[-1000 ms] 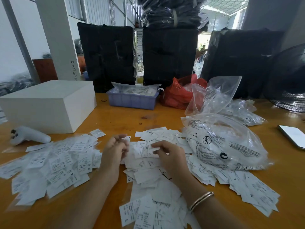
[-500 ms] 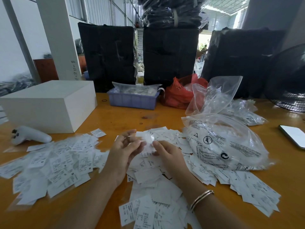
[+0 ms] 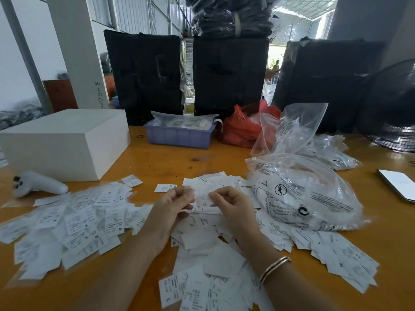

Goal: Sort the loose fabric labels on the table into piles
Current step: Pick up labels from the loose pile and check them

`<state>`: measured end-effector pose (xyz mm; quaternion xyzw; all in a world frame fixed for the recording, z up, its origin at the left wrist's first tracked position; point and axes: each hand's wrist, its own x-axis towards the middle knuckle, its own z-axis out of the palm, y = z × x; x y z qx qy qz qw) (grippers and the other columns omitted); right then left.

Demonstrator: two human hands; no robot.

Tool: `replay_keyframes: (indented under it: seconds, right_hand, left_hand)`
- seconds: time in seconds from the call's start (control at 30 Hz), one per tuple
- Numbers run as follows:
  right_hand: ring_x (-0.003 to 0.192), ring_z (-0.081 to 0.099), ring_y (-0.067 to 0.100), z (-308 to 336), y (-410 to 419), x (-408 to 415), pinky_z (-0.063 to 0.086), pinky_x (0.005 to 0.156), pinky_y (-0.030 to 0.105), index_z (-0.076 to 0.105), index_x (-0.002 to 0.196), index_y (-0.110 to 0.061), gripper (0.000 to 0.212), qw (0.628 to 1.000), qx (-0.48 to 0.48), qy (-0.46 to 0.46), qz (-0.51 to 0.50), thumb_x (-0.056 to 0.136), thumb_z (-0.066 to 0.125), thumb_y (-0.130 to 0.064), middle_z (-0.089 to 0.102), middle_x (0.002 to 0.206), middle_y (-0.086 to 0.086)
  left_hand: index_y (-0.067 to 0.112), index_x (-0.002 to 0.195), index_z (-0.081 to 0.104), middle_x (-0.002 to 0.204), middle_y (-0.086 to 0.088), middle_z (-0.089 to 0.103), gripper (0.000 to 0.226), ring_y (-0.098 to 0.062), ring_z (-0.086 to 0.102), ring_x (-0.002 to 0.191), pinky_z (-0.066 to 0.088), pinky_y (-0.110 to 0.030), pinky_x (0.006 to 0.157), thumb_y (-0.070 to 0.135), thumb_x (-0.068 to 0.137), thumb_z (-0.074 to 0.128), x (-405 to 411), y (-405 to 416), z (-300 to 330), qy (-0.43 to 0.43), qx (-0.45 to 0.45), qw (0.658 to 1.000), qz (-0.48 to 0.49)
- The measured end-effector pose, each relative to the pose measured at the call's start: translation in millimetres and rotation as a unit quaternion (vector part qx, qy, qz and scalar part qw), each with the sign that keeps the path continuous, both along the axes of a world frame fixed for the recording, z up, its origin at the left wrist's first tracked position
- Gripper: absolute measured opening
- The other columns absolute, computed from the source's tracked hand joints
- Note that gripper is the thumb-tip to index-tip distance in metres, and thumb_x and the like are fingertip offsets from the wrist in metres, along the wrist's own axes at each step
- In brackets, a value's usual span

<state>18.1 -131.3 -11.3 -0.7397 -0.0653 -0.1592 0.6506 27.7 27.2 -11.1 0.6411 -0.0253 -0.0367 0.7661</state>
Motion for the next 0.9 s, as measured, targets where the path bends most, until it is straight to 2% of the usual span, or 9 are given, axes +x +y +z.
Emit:
replay_keyframes:
  seconds: [0.17,0.27,0.37,0.43,0.5,0.6,0.77,0.83,0.9]
  right_hand:
    - [0.066,0.064,0.009,-1.0,5.5,-2.4,0.049,0.058,0.017,0.067,0.074,-0.029,0.013,0.998,-0.061,-0.016,0.028,0.085,0.068,-0.022,0.07,0.074,-0.01]
    - [0.076,0.069,0.006,-0.2,1.3,-1.1,0.049,0.064,0.015,0.066,0.09,-0.028,0.017,0.999,0.025,-0.002,0.025,0.092,0.057,-0.014,0.071,0.081,-0.013]
    - [0.079,0.068,0.003,0.4,-3.8,0.2,0.049,0.067,0.012,0.057,0.112,-0.031,0.032,0.995,0.096,-0.002,0.029,0.093,0.053,-0.005,0.072,0.078,-0.012]
    - [0.081,0.067,0.002,2.2,-5.5,-0.7,0.049,0.07,0.013,0.064,0.107,-0.029,0.033,0.992,0.121,-0.014,0.039,0.091,0.055,-0.001,0.073,0.081,-0.01]
    - [0.092,0.066,0.004,2.3,-5.6,-1.2,0.049,0.077,0.019,0.074,0.086,-0.029,0.04,0.993,0.108,-0.031,0.041,0.088,0.054,0.005,0.073,0.094,-0.008]
    - [0.1,0.059,0.003,0.4,-2.6,0.2,0.049,0.082,0.022,0.074,0.07,-0.034,0.05,0.995,0.074,-0.055,0.025,0.085,0.055,0.009,0.066,0.102,-0.012]
    - [0.07,0.054,0.008,-1.7,-0.9,-1.1,0.044,0.063,0.015,0.073,0.074,-0.04,0.05,0.998,0.041,-0.037,0.012,0.086,0.055,0.005,0.067,0.075,-0.016]
    - [0.075,0.059,0.001,-0.7,-0.5,-2.6,0.046,0.068,0.01,0.074,0.074,-0.037,0.05,0.998,0.035,-0.045,0.02,0.086,0.055,0.007,0.069,0.086,-0.018]
    - [0.091,0.061,-0.002,1.3,-0.3,-3.3,0.048,0.078,0.014,0.074,0.079,-0.033,0.044,0.998,0.04,-0.05,0.023,0.086,0.056,0.007,0.068,0.099,-0.014]
  left_hand:
    - [0.019,0.083,0.074,0.068,0.006,0.067,0.038,-0.012,0.059,0.068,0.05,-0.023,0.064,0.048,0.06,0.07,-2.7,-1.5,-2.1,-0.024,0.065,0.998,0.004]
    - [0.018,0.086,0.075,0.062,0.012,0.064,0.041,-0.013,0.056,0.072,0.047,-0.025,0.066,0.051,0.061,0.07,-0.1,-1.0,-1.8,-0.01,0.049,0.997,0.061]
    - [0.017,0.087,0.077,0.067,0.006,0.062,0.044,-0.018,0.055,0.079,0.046,-0.031,0.074,0.051,0.059,0.07,2.5,3.8,-0.2,0.012,-0.005,0.998,0.067]
    - [0.018,0.085,0.078,0.07,0.003,0.063,0.038,-0.02,0.054,0.081,0.046,-0.034,0.078,0.047,0.061,0.07,1.7,4.7,0.8,0.018,-0.02,0.998,0.062]
    - [0.018,0.081,0.078,0.074,0.001,0.066,0.035,-0.02,0.056,0.082,0.047,-0.036,0.081,0.045,0.061,0.071,1.3,3.7,1.2,0.028,-0.023,0.997,0.061]
    - [0.021,0.078,0.078,0.067,0.006,0.067,0.03,-0.018,0.056,0.079,0.049,-0.032,0.076,0.045,0.061,0.07,3.1,3.3,0.3,0.035,-0.014,0.997,0.068]
    - [0.025,0.067,0.077,0.059,0.009,0.065,0.021,-0.016,0.056,0.076,0.05,-0.03,0.076,0.044,0.061,0.071,5.9,5.7,-1.9,0.034,-0.021,0.996,0.077]
    - [0.024,0.067,0.077,0.059,0.009,0.066,0.019,-0.016,0.056,0.076,0.05,-0.03,0.075,0.043,0.065,0.071,6.8,6.2,-2.6,0.032,-0.018,0.996,0.079]
    - [0.022,0.07,0.077,0.062,0.009,0.066,0.025,-0.016,0.056,0.076,0.05,-0.031,0.077,0.045,0.063,0.071,7.5,7.1,-3.9,0.024,-0.008,0.997,0.077]
